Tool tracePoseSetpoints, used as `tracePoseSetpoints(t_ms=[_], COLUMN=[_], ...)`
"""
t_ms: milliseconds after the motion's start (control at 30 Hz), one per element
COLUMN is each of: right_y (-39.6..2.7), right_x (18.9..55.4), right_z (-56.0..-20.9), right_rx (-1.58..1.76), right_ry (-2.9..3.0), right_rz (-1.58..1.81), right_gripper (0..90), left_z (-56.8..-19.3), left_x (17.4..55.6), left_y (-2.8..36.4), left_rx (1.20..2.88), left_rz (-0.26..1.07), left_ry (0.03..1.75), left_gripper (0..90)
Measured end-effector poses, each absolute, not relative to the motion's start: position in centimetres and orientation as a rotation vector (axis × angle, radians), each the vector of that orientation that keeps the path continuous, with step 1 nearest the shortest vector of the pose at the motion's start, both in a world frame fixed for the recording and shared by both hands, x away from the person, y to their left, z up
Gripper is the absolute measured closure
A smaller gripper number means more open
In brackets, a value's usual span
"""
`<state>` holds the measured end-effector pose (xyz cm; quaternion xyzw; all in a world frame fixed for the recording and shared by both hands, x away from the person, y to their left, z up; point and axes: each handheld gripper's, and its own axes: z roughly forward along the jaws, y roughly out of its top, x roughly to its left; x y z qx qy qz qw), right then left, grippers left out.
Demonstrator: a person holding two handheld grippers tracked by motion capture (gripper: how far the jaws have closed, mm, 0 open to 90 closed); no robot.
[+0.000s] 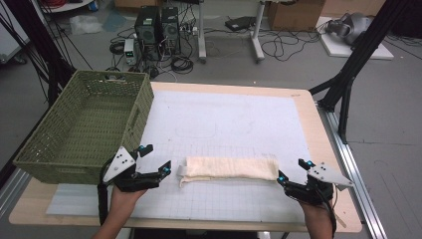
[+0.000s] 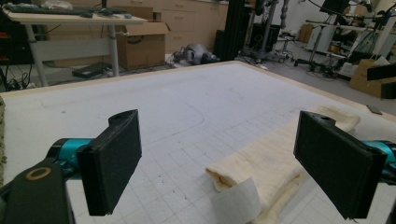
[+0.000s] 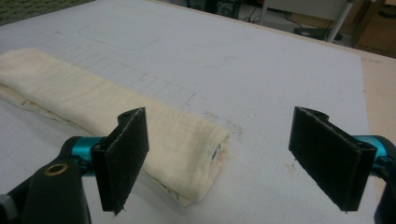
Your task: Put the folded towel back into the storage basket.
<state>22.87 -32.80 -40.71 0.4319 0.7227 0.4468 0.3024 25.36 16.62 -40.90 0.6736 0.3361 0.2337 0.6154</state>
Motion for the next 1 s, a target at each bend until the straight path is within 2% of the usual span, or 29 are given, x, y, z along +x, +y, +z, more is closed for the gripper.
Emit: tracePoseSetpoints(t_ms=[167,600,1000], right_y=[-32.72,-32.78,-32.52], right_x=[23.03,23.41,23.4], right_z=[-40.72,-41.04,-40.97], right_rx=[1.146,1.152,1.144], right_ry=[1.91,1.923,1.923], right_rz=[1.183,1.187,1.196], right_gripper=[18.5,16.7,16.7], left_z=[-40.87,-40.91,-40.63], left_x=[25.04,25.3,25.37], left_y=[16.67,16.8,16.44], left_rx=[1.57,1.573,1.564], left_rz=[0.578,0.559,0.481], left_ry=[0.759,0.775,0.77], left_gripper=[16.4,16.3,16.3])
